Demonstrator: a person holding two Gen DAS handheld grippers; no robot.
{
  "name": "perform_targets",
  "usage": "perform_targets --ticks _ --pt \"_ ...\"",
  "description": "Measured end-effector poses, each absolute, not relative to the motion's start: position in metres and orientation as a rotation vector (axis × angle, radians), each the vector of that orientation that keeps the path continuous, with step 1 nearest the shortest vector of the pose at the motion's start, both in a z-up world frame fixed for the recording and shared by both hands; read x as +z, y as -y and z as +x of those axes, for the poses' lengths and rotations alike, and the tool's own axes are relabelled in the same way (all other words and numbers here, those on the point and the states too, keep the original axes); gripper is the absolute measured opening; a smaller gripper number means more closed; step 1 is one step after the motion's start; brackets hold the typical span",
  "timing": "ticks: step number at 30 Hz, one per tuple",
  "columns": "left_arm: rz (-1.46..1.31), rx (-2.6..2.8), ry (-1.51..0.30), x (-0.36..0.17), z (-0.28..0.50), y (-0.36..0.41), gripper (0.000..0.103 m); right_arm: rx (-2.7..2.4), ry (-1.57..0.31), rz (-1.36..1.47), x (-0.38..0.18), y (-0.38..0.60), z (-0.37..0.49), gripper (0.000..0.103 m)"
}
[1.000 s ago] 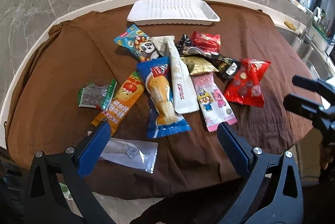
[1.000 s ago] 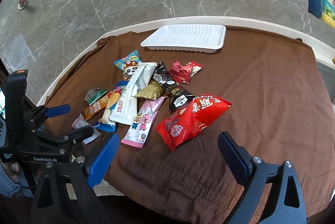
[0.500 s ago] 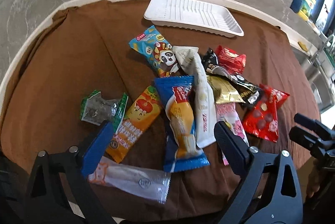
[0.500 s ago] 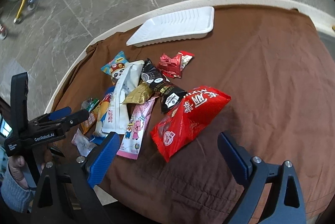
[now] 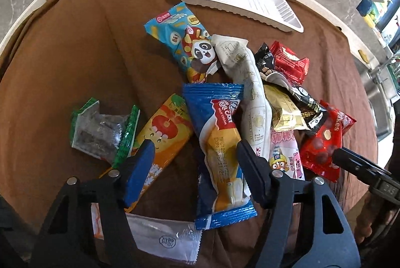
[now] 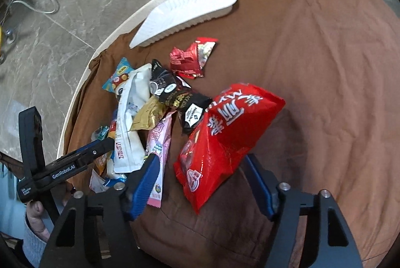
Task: Organize snacks
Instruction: 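Grasp the blue cake bar with the left tool while the right tool grasps the red chocolate bag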
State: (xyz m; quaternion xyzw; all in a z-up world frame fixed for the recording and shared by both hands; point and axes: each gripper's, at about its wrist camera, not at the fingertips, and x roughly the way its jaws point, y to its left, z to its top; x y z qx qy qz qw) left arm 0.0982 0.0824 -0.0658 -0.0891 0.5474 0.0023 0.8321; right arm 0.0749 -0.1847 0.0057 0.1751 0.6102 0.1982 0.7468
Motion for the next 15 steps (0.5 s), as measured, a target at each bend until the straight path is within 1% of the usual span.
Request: perform_targets --ticks 3,4,5,7,8,9,13,15 --pt "-0.192 -0.009 -1.171 -0.069 0.103 -0.08 0.065 0.42 -1.351 0.396 0.001 0.183 0.079 0.067" --pt "-0.195 -0.016 -1.176 -0.071 0.105 -0.08 0.058 0.412 -1.357 0.392 -0.001 0.183 0.081 0.062" --pt "-0.2 -0.026 -1.184 -0.072 0.107 -0.078 0.055 0.407 -1.363 0.39 -0.002 0.182 0.082 0.056" --pt "-0.219 -0.06 -1.2 -0.076 0.11 -0.075 0.04 0.405 -1.368 0.39 -0.004 0.182 0.084 0.052" --pt "-0.228 -0.07 -1.205 -0.077 0.112 -0.073 0.038 0.404 -1.37 0.387 -0.005 0.181 0.085 0.05" --pt "-0.239 -0.08 -1.208 -0.079 0.114 -0.071 0.033 0.405 -1.369 0.381 -0.005 0.181 0.085 0.049" --pt "-0.224 -0.086 -1.206 -0.081 0.118 -0.063 0.029 0.411 -1.369 0.381 -0.006 0.181 0.087 0.038" --pt "-0.221 -0.091 -1.206 -0.081 0.12 -0.061 0.028 0.424 -1.364 0.398 -0.007 0.184 0.088 0.035"
